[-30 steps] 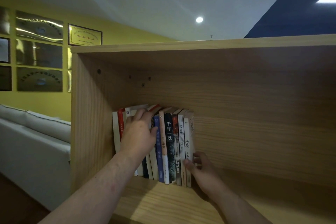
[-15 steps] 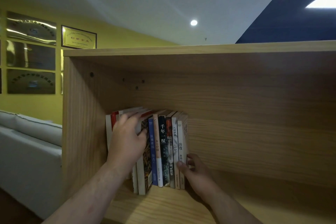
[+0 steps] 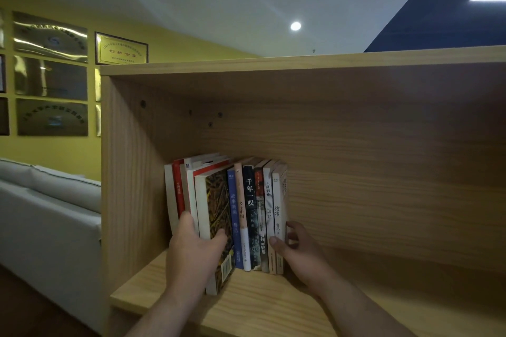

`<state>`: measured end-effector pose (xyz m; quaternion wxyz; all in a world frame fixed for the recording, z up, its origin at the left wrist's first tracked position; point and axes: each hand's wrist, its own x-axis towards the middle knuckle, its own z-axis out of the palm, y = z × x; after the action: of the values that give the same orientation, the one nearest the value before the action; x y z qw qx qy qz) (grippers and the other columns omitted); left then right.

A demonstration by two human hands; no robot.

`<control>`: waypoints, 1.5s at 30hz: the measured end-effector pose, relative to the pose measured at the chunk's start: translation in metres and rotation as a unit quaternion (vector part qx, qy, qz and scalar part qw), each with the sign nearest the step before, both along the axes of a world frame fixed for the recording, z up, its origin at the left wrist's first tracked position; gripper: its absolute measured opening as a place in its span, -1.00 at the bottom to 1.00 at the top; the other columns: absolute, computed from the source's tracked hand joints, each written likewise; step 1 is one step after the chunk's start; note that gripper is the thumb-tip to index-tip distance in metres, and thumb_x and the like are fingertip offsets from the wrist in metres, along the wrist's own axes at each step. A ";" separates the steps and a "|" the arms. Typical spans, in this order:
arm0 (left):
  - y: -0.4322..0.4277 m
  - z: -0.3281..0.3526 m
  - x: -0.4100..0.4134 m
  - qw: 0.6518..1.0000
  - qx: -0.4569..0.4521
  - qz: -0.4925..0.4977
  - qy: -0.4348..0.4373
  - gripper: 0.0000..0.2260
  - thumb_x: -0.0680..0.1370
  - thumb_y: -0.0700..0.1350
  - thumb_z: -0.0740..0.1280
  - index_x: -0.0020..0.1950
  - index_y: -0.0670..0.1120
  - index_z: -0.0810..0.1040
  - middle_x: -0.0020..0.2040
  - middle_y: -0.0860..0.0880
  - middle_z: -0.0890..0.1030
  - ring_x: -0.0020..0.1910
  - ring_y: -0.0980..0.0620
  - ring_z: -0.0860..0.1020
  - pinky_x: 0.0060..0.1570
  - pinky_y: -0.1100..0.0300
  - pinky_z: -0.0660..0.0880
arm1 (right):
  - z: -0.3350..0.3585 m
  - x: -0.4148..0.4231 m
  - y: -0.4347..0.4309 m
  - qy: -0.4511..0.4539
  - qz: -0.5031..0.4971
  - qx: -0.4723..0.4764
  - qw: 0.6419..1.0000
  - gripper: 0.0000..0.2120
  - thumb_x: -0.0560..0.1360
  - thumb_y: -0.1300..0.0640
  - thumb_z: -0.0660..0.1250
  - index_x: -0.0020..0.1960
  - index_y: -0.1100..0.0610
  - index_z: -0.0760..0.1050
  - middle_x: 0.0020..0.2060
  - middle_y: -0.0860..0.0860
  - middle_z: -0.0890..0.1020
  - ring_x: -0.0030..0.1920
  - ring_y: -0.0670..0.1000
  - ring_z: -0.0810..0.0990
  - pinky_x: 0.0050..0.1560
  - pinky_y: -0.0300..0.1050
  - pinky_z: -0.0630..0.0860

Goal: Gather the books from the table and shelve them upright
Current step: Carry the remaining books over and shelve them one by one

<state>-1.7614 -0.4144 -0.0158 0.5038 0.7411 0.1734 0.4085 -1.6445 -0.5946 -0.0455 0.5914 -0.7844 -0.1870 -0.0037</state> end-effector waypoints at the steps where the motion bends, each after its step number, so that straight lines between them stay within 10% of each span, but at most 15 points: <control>1: 0.000 -0.001 -0.002 1.000 -0.007 -0.007 -0.009 -0.75 0.47 -0.14 0.50 -0.02 0.01 0.43 -0.13 0.00 0.62 -0.19 0.06 0.62 -0.36 0.18 0.56 | 0.000 0.001 0.000 -0.010 0.001 -0.009 1.000 -0.36 0.50 -0.14 0.45 0.50 -0.12 0.30 0.26 -0.09 0.54 0.17 -0.02 0.58 0.19 0.04 0.59; 9: 0.000 -0.003 -0.020 0.997 -0.042 -0.041 -0.056 -0.68 0.50 -0.22 0.46 0.15 0.00 0.43 -0.03 0.03 0.58 -0.07 0.11 0.58 -0.32 0.35 0.47 | 0.002 -0.002 -0.002 -0.022 0.005 -0.016 1.000 -0.37 0.50 -0.11 0.46 0.50 -0.15 0.29 0.17 -0.09 0.52 0.08 -0.11 0.56 -0.04 -0.17 0.55; 20: 0.056 -0.017 -0.079 0.974 -0.127 -0.113 -0.146 -0.64 0.43 -0.33 0.48 0.02 0.09 0.56 -0.03 -0.05 0.70 0.01 -0.08 0.66 -0.03 -0.09 0.59 | -0.001 -0.001 0.015 -0.079 -0.017 -0.075 0.994 -0.30 0.53 -0.12 0.42 0.58 -0.20 0.18 0.31 0.03 0.46 0.24 0.01 0.54 0.18 0.02 0.63; 26: 0.046 -0.011 -0.083 0.941 -0.218 -0.203 -0.159 -0.45 0.10 -0.14 0.62 0.05 0.09 0.59 -0.03 -0.09 0.73 -0.05 -0.18 0.71 -0.08 -0.16 0.61 | 0.010 -0.013 0.025 -0.038 0.050 -0.105 0.993 -0.31 0.58 -0.13 0.34 0.61 -0.22 0.08 0.44 0.00 0.36 0.29 -0.03 0.45 0.07 -0.24 0.51; 29: 0.034 -0.002 -0.080 0.928 -0.233 -0.249 -0.147 -0.44 0.17 -0.30 0.59 0.10 0.02 0.57 -0.04 -0.13 0.73 -0.02 -0.26 0.68 -0.09 -0.14 0.59 | 0.019 -0.028 0.020 -0.040 0.034 0.010 0.999 -0.40 0.50 -0.24 0.39 0.49 -0.31 0.27 0.47 0.00 0.42 0.39 0.06 0.47 0.30 0.01 0.50; 32: 0.014 0.005 -0.070 0.913 -0.251 -0.292 -0.139 -0.48 0.20 -0.26 0.55 0.12 0.01 0.58 -0.02 -0.16 0.73 -0.05 -0.24 0.70 -0.17 -0.10 0.61 | 0.037 -0.055 0.002 0.007 0.122 0.137 0.983 -0.21 0.31 -0.47 0.39 0.33 0.06 0.52 0.23 0.07 0.67 0.24 0.07 0.62 0.16 -0.06 0.55; 36: -0.029 0.017 -0.049 0.907 -0.246 -0.330 -0.092 -0.56 0.29 -0.23 0.56 0.11 0.03 0.56 -0.05 -0.13 0.74 -0.15 -0.12 0.73 -0.30 0.03 0.63 | 0.049 -0.070 -0.032 0.129 0.221 0.171 0.951 -0.40 0.36 0.02 0.56 0.33 0.15 0.47 0.10 0.19 0.72 0.12 0.22 0.71 0.09 0.12 0.65; 40: -0.030 0.009 -0.028 0.947 -0.014 -0.304 0.103 -0.68 0.52 0.23 0.34 0.20 0.11 0.53 0.06 0.08 0.63 0.02 0.10 0.61 -0.01 0.13 0.58 | 0.038 -0.065 -0.067 0.120 0.115 0.218 0.962 -0.21 0.12 0.08 0.67 0.27 0.25 0.49 0.06 0.28 0.71 0.09 0.32 0.70 0.26 0.34 0.54; 45: 0.003 -0.017 -0.013 0.844 0.371 -0.237 0.306 -0.44 0.38 0.42 0.27 0.27 0.16 0.56 0.14 0.21 0.54 0.13 0.21 0.48 0.19 0.17 0.49 | 0.035 -0.070 -0.092 0.025 -0.055 0.241 0.969 -0.69 0.43 0.24 0.53 0.15 0.16 0.58 -0.07 0.15 0.76 -0.04 0.18 0.75 0.01 0.11 0.66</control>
<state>-1.7745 -0.4114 -0.0330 0.1944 0.9786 -0.0267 0.0625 -1.7143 -0.6863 -0.0103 0.7664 -0.6277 -0.1219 -0.0615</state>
